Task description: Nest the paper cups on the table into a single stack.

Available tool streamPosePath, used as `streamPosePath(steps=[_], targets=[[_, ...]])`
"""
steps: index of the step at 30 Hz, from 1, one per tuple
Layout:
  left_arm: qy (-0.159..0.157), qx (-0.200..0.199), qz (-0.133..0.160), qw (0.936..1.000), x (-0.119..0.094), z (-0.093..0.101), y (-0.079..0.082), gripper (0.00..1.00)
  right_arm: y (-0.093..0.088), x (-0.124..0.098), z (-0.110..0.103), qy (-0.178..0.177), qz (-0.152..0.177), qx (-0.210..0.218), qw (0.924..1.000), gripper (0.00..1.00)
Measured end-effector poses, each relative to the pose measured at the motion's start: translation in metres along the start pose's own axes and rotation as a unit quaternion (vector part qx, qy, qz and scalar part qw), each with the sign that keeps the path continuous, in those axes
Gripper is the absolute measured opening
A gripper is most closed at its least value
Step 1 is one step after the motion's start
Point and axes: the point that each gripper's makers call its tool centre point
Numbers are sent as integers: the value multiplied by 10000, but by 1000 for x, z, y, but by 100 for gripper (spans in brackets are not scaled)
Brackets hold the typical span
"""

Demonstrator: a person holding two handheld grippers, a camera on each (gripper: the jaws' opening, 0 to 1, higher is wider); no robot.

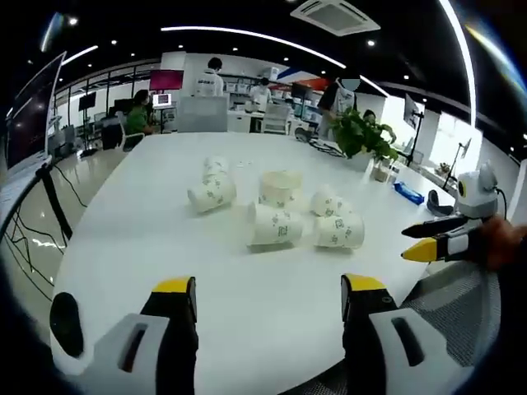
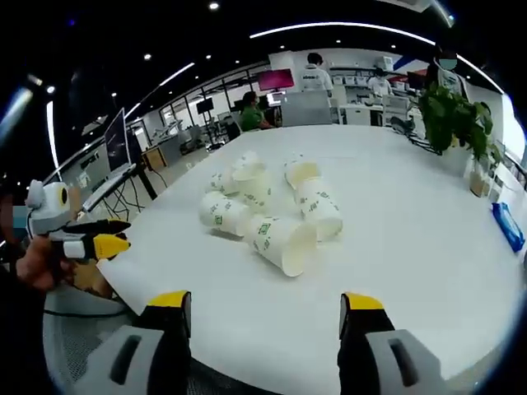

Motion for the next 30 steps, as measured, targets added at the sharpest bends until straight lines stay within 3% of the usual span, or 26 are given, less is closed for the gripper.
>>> streamPosePath(steps=[30], targets=[[-8, 13, -8, 10000, 0, -1, 0, 69, -7, 6, -3, 114, -138, -34, 9998, 69]])
Point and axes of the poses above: the point that each gripper's makers call its tool centre point, and the gripper's own axes: x roughly forward along the fingers, z roughly to its right, y roughly out of its top, and after that the axes turned 5 degrees about -z, right-handed
